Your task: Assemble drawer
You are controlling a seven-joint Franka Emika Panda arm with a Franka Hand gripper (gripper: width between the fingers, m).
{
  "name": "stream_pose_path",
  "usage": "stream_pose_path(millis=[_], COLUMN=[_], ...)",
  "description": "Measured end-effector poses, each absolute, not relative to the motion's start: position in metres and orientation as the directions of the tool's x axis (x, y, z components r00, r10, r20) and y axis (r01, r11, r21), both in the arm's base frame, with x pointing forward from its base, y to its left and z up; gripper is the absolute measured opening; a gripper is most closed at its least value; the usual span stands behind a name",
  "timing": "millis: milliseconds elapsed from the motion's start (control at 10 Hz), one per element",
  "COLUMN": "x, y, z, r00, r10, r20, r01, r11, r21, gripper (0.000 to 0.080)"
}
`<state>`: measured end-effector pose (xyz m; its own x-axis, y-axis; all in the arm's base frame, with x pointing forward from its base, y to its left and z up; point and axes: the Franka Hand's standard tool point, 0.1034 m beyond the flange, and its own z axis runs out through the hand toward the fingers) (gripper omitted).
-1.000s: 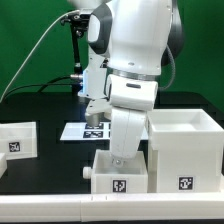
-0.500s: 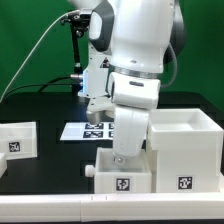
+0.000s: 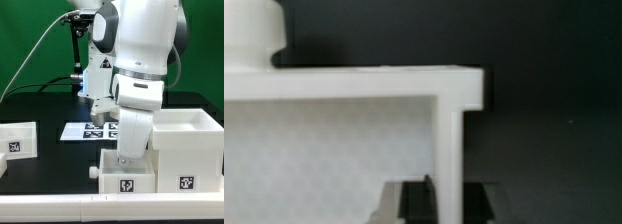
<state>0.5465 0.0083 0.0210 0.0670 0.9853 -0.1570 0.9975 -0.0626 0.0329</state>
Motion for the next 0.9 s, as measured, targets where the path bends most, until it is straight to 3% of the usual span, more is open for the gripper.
stream_pose_path(millis=[800, 900], x=[0.5504, 0.5522], y=[0.0061, 0.0082], z=[0.029, 0.0283], r00=[0.081, 0.08], r10=[0.983, 0.986], r20=[-0.162, -0.146], r01=[0.997, 0.996], r11=[-0.077, -0.072], r21=[0.033, 0.062], gripper=[0.0034, 0.0034])
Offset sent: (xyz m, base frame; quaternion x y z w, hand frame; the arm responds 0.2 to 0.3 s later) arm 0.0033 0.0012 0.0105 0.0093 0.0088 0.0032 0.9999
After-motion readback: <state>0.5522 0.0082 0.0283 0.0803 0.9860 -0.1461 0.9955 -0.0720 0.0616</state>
